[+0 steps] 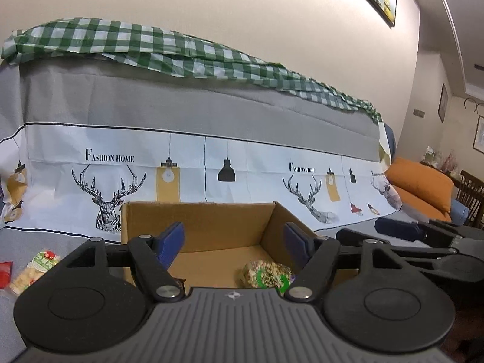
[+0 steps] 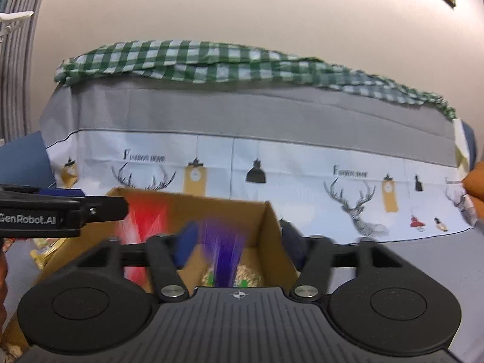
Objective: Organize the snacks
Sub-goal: 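Move both grippers back down to the snack pile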
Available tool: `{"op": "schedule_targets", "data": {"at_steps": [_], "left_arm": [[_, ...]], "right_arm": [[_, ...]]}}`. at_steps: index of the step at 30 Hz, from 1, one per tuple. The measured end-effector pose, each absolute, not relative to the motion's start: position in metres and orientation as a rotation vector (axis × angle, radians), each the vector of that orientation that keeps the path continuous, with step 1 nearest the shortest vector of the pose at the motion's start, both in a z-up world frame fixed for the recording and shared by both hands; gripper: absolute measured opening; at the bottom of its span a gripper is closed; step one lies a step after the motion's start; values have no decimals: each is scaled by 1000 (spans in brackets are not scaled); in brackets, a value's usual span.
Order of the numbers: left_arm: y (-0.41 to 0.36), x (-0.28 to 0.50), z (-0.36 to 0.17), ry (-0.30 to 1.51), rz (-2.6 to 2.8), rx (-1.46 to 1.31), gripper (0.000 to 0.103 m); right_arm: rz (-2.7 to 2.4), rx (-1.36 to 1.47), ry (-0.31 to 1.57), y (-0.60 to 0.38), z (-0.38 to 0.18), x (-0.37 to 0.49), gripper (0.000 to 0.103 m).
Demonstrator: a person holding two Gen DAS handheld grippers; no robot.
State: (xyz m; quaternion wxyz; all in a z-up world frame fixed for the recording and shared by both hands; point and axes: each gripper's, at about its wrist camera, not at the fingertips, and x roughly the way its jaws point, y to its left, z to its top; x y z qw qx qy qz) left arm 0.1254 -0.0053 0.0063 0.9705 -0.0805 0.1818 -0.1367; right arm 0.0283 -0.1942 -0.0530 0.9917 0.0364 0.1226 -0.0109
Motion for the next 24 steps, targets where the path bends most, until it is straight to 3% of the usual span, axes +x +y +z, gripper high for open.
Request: {"op": "schedule_targets", "data": {"at_steps": [17, 21, 24], "left_arm": [[57, 102, 18, 304, -113, -211, 81], [74, 108, 27, 392, -125, -130, 79], [88, 114, 33, 427, -153, -40, 70]], "right_arm": [[-39, 181, 225, -176, -43, 29, 65], [-17, 249, 226, -167, -42, 30, 59], [11, 300, 239, -159, -42, 33, 46]]}}
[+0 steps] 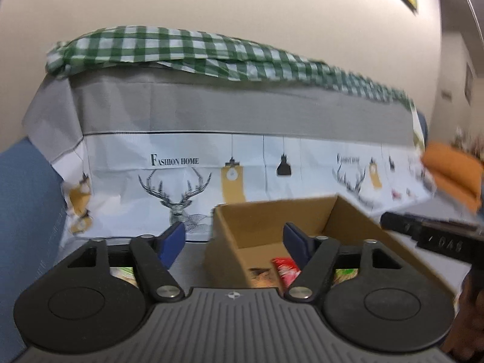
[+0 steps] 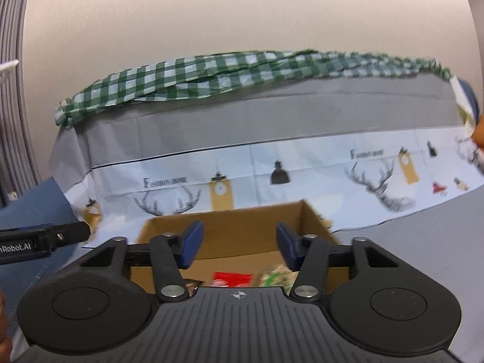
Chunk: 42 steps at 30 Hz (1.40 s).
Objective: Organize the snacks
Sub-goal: 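Move both grippers back down to the snack pile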
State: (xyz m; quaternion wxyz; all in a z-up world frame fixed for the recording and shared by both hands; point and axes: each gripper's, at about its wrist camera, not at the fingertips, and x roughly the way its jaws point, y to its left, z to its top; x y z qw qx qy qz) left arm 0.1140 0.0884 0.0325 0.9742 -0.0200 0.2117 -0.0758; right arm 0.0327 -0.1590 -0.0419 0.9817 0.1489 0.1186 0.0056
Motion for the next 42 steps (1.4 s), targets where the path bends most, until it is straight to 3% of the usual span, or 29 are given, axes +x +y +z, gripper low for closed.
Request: {"op": "schedule_targets", "data": {"at_steps": [4, 9, 25, 38, 42], "left_arm": [[118, 119, 22, 446, -88, -16, 48], [158, 125, -18, 607, 74, -57, 17], [231, 125, -10, 596, 269, -256, 19], [272, 123, -14, 606, 409, -368, 18], [275, 125, -16, 609, 420, -385, 18]], "right_arm": [[65, 330, 234, -144, -40, 33, 27], [151, 324, 226, -121, -35, 33, 21], [396, 251, 222, -21, -29, 38, 22], [516, 203, 376, 76, -57, 75, 22], [463, 228, 436, 84, -68, 100, 28]]}}
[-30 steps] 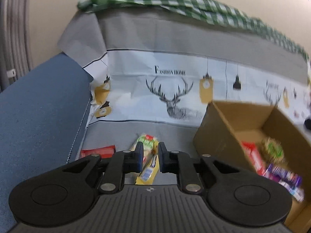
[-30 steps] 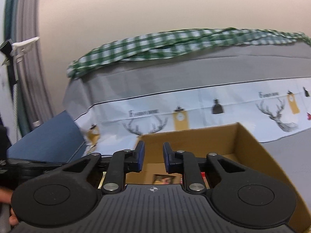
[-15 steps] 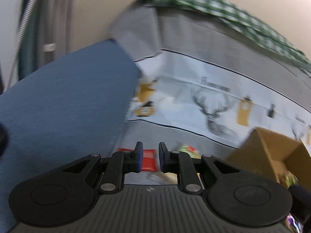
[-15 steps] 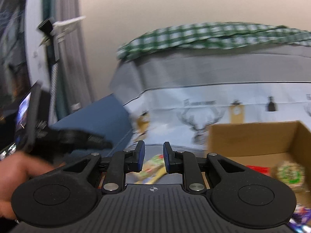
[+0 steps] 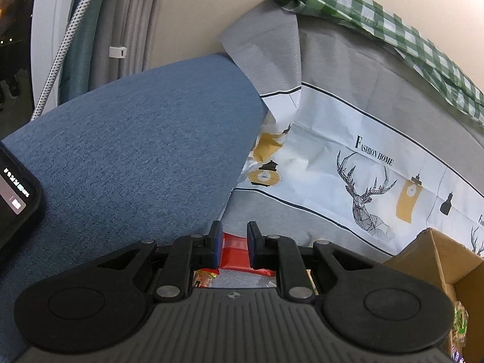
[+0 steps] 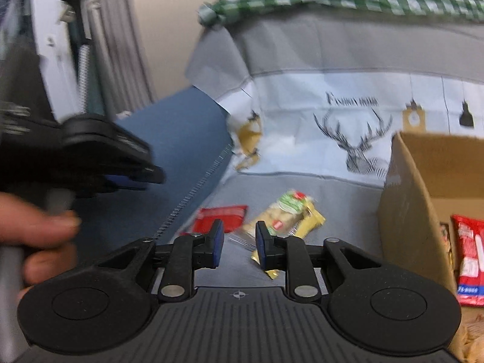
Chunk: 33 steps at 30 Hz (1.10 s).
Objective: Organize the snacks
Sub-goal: 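Move both grippers back down to the snack pile, then grasp the yellow wafer bar with the right gripper while the left grasps the white-green candy bar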
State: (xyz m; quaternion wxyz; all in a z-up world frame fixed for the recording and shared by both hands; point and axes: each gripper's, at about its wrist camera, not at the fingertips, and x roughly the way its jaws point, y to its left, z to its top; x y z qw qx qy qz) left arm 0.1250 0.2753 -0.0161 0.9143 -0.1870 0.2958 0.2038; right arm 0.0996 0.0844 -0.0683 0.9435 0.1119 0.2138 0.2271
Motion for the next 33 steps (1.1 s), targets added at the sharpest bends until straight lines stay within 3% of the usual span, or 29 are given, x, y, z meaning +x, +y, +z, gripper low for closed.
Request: {"op": "schedule_targets", "data": {"at_steps": [5, 10, 15, 18, 20, 22, 33], "left_arm": [[272, 130, -18, 620, 416, -368, 19], [270, 132, -22, 635, 411, -357, 19], [270, 133, -24, 643, 402, -345, 19], [271, 133, -24, 642, 398, -347, 19], [271, 133, -25, 642, 397, -347, 19], [271, 133, -25, 641, 399, -344, 19], [269, 133, -32, 677, 347, -331, 23]], "right_arm": [[397, 304, 529, 88, -90, 128, 36], [355, 347, 584, 93, -108, 154, 52], [353, 356, 616, 101, -119, 171, 57], [350, 355, 655, 105, -126, 178, 54], [342, 340, 663, 106, -129, 179, 35], [348, 324, 659, 106, -130, 177, 26], [363, 138, 657, 95, -109, 131, 24]]}}
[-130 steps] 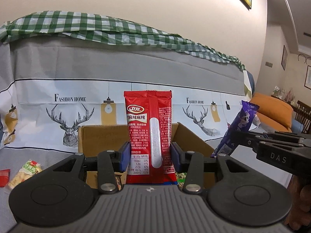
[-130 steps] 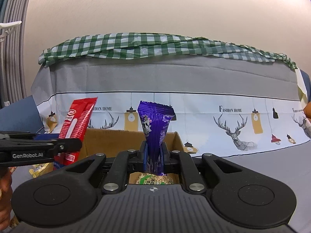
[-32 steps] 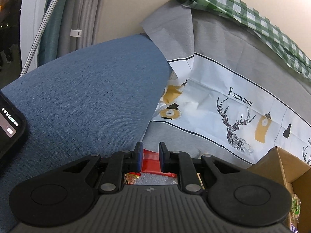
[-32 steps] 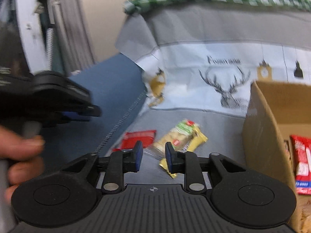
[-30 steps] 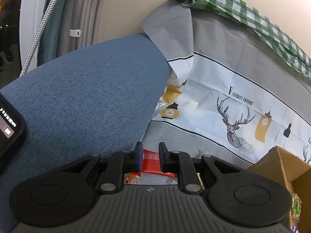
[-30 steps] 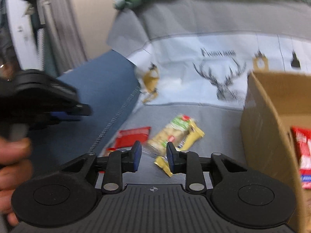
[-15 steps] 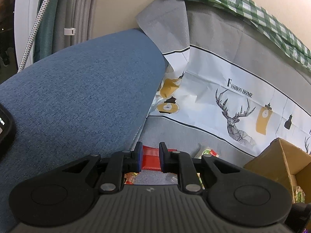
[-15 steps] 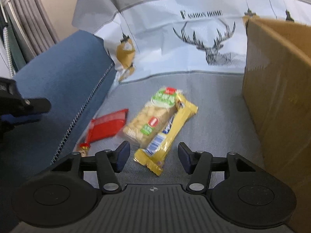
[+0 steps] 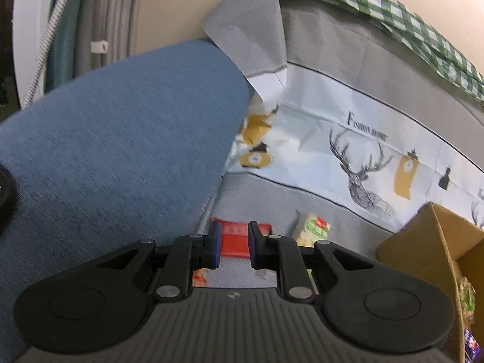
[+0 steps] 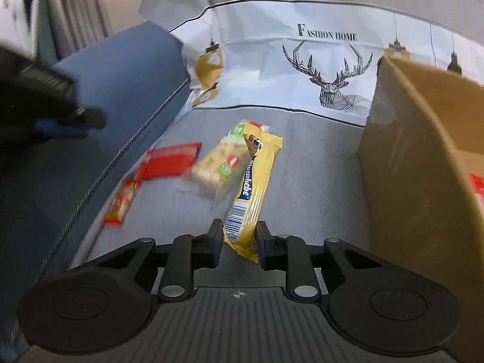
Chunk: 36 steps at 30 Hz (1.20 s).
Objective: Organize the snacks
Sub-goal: 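Grasp the yellow wafer bar with the right gripper while the left grasps the white-green candy bar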
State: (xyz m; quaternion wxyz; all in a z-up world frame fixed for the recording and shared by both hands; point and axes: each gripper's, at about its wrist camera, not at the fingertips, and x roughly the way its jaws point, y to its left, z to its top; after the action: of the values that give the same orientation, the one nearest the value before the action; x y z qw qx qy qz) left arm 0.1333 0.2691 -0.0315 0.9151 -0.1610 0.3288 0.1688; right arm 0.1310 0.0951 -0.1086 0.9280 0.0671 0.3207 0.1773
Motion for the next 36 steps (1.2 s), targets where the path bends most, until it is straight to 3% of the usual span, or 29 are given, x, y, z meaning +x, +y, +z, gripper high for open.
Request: {"op": "schedule_targets", "data": {"at_steps": [9, 14, 16, 19, 26, 30, 36], "left_arm": [[256, 141, -41, 738, 249, -312, 30], [248, 154, -51, 786, 199, -315, 47], [244, 160, -55, 802, 191, -301, 59], [236, 171, -59, 810, 176, -271, 66], [216, 202, -75, 827, 149, -171, 72], [204, 220, -86, 844, 156, -99, 81], [187, 236, -102, 866, 166, 1, 81]], "right_arm": [[387, 136, 708, 72, -108, 68, 25], [440, 138, 674, 71, -116, 54, 35], [418, 96, 683, 75, -125, 59, 40], [432, 151, 718, 74, -131, 71, 40], [421, 150, 761, 82, -141, 84, 40], [437, 146, 762, 82, -141, 86, 26], [460, 165, 767, 80, -140, 87, 26]]}}
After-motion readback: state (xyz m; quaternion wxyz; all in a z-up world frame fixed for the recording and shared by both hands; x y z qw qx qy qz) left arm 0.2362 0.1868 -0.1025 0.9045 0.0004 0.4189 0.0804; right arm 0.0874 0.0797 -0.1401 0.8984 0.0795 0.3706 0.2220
